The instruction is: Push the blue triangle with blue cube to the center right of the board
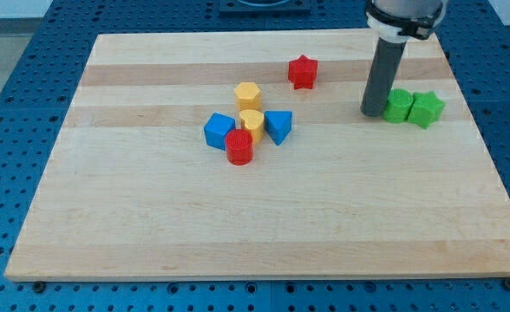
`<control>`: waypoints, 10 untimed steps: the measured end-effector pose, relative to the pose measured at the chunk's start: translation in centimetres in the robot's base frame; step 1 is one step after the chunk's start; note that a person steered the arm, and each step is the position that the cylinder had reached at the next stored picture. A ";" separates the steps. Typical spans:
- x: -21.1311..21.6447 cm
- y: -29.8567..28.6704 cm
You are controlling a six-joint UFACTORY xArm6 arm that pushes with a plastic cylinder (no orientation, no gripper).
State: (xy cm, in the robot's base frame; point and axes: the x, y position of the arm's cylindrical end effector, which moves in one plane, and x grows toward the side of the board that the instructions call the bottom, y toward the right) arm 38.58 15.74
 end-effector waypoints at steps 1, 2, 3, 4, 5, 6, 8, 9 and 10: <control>0.0 0.1; 0.0 0.3; 0.3 -0.1; 4.6 -1.0; 6.3 -1.0; 6.3 -1.4; 5.8 -4.6; 5.4 -5.9; 5.3 -6.0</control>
State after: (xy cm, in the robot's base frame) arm 43.87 9.76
